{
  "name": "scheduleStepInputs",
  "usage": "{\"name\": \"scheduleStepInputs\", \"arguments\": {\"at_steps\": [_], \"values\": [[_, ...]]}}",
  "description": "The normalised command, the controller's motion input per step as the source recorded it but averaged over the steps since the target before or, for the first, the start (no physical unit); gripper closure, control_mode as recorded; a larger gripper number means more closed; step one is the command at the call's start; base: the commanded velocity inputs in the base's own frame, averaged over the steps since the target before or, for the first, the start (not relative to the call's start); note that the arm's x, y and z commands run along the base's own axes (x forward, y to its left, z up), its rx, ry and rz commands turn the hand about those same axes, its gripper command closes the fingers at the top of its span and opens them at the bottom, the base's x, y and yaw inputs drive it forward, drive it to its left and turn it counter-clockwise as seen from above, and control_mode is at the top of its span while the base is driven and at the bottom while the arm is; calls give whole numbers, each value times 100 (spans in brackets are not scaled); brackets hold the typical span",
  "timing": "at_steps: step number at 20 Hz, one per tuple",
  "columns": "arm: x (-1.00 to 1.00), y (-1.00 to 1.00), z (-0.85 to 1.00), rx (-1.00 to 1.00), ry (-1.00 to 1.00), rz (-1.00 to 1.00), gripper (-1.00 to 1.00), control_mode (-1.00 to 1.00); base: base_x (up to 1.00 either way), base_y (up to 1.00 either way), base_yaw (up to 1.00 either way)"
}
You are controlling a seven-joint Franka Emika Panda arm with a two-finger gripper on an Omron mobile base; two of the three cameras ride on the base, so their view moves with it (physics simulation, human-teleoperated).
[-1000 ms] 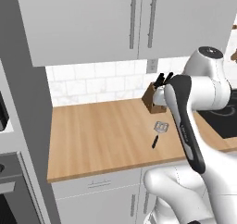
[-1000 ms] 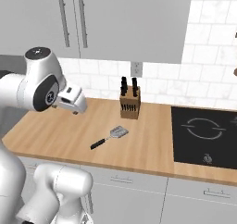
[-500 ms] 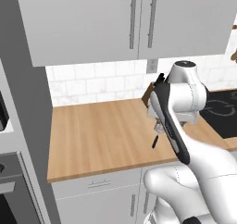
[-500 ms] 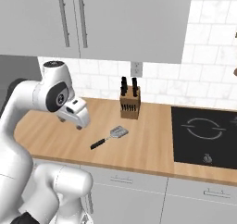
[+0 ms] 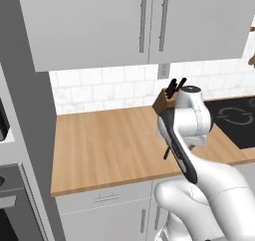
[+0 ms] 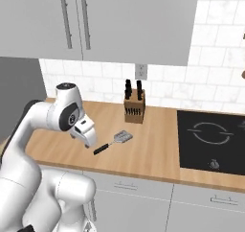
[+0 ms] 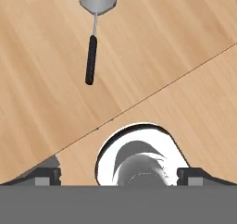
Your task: Put the broccoli and lemon wedge in the pot. Retrieve the spatula and lightly stir the vegetables in the pot.
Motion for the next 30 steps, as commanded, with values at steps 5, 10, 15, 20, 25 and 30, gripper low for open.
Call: {"name": "scheduleStepInputs", "arguments": {"at_steps": [5,10,15,20,25,30], "values": [[15,-1,-26,0,0,0,-100,-100,0,0,0],[62,-1,-37,0,1,-4,-100,-100,0,0,0],[57,-2,-43,0,3,-5,-100,-100,0,0,0],[31,-4,-31,0,5,-1,-100,-100,0,0,0],[20,0,-18,0,3,0,-100,-100,0,0,0],[31,0,-26,0,3,0,-100,-100,0,0,0]]}}
